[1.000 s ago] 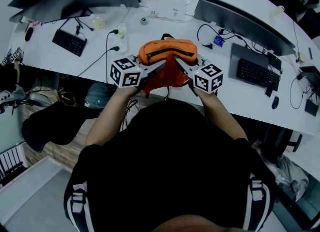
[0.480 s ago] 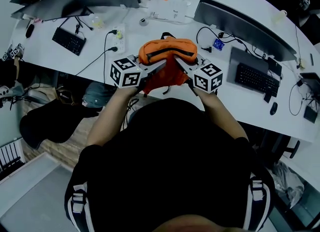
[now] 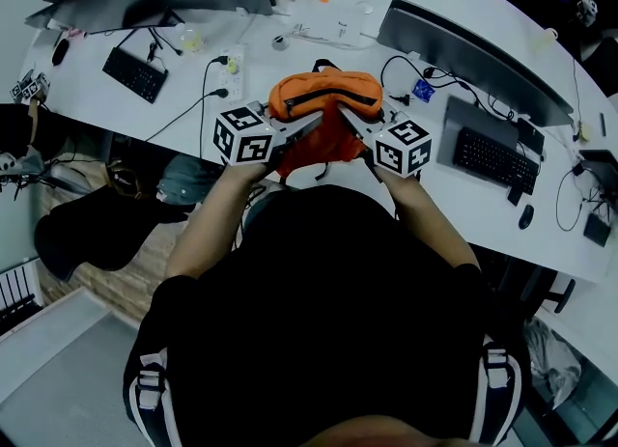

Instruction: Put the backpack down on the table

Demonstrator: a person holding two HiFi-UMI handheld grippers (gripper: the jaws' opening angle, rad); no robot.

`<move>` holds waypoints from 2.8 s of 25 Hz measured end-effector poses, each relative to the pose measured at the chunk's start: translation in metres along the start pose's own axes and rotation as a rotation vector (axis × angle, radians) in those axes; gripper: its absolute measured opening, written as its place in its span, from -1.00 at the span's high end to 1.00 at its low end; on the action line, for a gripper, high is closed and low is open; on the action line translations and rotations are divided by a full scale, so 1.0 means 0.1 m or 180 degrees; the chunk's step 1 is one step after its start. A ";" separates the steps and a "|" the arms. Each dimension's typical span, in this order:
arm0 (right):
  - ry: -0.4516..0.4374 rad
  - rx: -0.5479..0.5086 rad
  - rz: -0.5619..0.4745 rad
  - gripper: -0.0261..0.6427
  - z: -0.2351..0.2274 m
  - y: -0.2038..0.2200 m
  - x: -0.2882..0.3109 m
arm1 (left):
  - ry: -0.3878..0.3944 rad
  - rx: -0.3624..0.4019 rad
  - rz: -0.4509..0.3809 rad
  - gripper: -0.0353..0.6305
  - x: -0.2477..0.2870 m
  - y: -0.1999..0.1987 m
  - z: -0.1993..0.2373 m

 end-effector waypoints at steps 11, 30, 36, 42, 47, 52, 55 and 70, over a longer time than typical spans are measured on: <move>0.0043 -0.0014 0.0015 0.74 -0.05 -0.02 0.01 | 0.0012 0.0033 0.0034 0.78 0.04 -0.03 0.05; 0.0233 0.0131 0.0086 0.74 -0.09 -0.04 0.27 | 0.0251 0.0057 0.0219 0.78 -0.05 -0.08 0.42; 0.0351 0.0158 0.0080 0.74 -0.06 -0.04 0.38 | 0.0363 0.0064 0.0273 0.78 -0.12 -0.08 0.56; 0.0463 0.0221 0.0061 0.74 0.00 -0.03 0.49 | 0.0463 0.0085 0.0360 0.78 -0.20 -0.07 0.66; 0.0560 0.0250 0.0060 0.74 0.07 -0.03 0.58 | 0.0554 0.0096 0.0409 0.78 -0.29 -0.07 0.75; 0.0649 0.0271 0.0036 0.74 0.12 -0.06 0.64 | 0.0632 0.0142 0.0474 0.78 -0.35 -0.10 0.81; 0.0676 0.0289 0.0037 0.74 0.14 -0.06 0.66 | 0.0670 0.0140 0.0502 0.78 -0.37 -0.10 0.84; 0.0770 0.0398 0.0094 0.74 0.20 0.01 0.86 | 0.0864 -0.0059 0.0611 0.78 -0.47 -0.02 1.04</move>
Point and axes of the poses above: the fingertips, and each gripper's own axes: x forward along the fingers, z to its left, y out of its underside, the point moved 6 cm from there along -x, backward along the fingers, and after that the axes turned 1 degree about -x, right-handed, at the moved point
